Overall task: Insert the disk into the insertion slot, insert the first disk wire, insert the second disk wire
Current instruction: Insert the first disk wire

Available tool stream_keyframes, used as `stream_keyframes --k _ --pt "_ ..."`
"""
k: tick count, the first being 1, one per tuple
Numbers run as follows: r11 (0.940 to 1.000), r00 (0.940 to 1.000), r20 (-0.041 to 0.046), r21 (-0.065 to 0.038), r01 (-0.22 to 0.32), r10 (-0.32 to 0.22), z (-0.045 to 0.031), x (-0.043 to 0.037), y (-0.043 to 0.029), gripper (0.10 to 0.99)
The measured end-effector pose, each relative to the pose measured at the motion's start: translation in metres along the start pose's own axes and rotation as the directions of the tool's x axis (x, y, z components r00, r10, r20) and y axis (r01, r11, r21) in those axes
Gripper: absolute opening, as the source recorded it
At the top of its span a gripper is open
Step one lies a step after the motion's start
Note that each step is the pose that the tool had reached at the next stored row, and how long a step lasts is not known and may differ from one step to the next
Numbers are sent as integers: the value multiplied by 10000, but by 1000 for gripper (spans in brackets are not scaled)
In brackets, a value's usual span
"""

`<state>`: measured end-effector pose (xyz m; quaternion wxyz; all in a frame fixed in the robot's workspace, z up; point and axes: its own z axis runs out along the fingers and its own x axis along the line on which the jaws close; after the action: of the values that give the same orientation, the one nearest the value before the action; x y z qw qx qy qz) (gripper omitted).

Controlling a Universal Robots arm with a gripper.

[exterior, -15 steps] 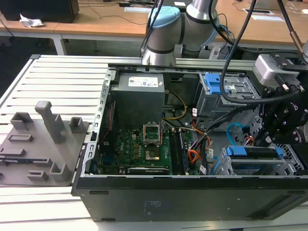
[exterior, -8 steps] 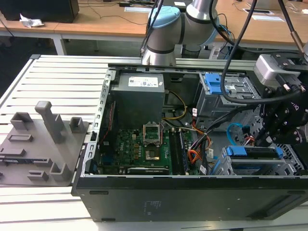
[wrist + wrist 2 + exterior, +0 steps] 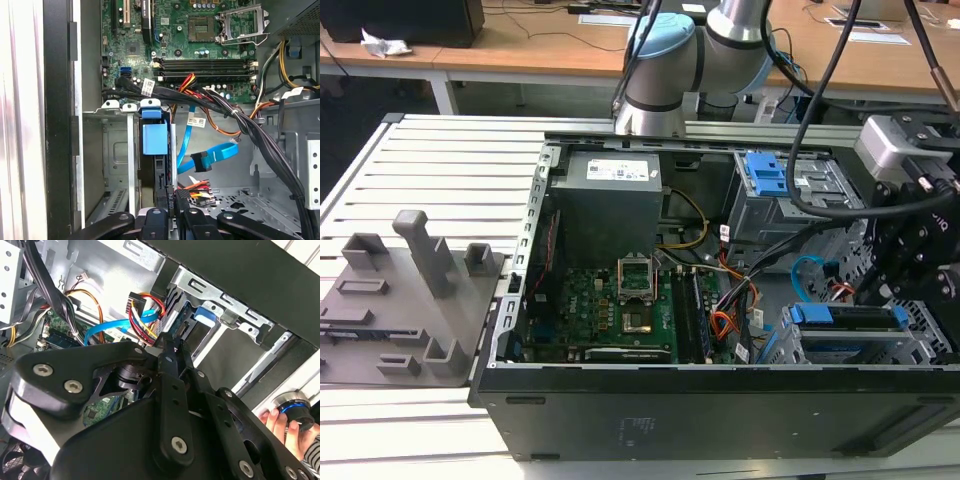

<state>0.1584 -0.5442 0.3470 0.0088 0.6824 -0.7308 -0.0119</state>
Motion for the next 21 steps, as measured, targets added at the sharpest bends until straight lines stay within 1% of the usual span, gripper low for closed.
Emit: stream_keyframes --k 13,18,21 --pt "10000 10000 1 -1 0 0 30 -2 -29 184" --pt "10000 10000 0 0 -1 1 30 31 -44 184" --pt "10000 10000 4 -1 2 -2 35 36 -53 184"
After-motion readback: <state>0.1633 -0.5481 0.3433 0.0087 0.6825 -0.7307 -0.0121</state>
